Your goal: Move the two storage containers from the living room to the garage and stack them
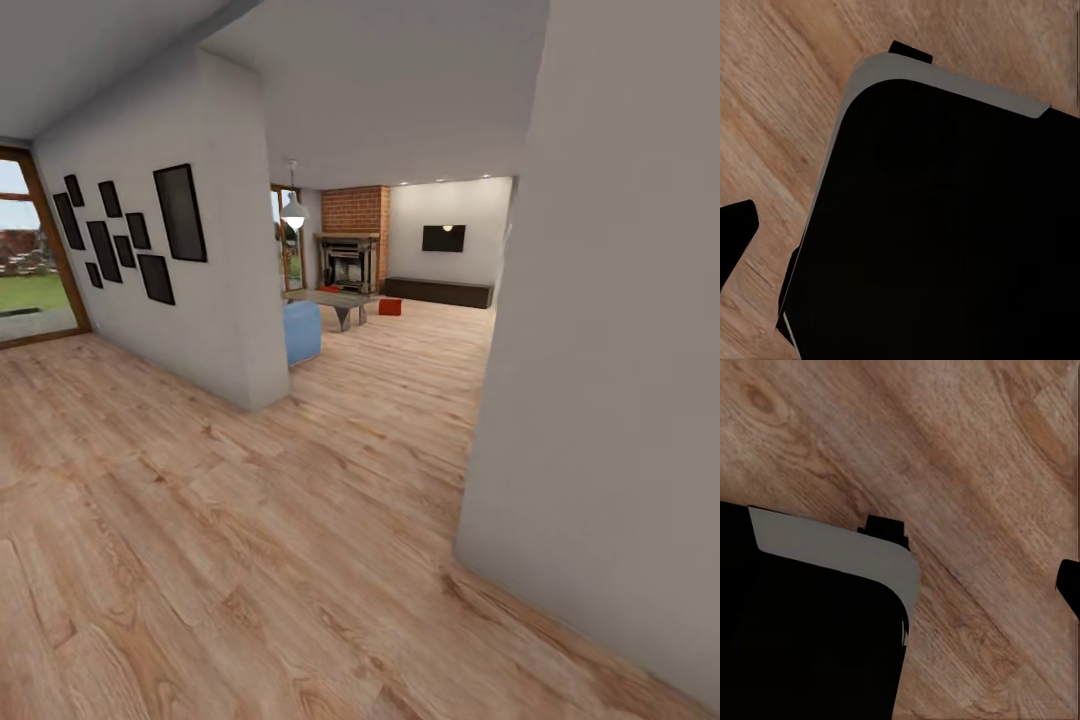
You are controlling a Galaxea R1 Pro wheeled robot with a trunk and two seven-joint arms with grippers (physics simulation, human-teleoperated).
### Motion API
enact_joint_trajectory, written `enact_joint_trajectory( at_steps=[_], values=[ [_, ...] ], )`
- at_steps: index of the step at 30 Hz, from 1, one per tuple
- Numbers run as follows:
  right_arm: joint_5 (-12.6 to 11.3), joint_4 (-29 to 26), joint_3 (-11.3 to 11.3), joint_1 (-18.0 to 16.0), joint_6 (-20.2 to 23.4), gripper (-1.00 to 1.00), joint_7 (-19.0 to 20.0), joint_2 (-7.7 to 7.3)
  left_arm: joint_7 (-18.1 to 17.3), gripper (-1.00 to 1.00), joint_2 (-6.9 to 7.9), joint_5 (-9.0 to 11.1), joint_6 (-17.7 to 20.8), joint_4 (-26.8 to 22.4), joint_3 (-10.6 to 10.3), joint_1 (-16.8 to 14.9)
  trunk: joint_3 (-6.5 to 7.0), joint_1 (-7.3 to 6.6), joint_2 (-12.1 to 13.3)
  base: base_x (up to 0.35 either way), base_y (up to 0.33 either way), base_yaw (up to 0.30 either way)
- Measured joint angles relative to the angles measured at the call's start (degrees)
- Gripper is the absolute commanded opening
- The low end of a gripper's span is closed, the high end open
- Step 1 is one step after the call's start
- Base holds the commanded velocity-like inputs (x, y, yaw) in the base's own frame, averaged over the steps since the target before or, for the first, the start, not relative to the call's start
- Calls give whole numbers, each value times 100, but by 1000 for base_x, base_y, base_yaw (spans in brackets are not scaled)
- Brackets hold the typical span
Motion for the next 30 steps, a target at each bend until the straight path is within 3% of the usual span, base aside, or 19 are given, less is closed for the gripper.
enact_joint_trajectory(
  at_steps=[30],
  values=[
    [11, 0, 7, 0, -6, 100, -10, -7, -6, 100, -52, -48, -7, 1, -17, 0, 0, 0, 0, 322, 0, 0]
  ],
)
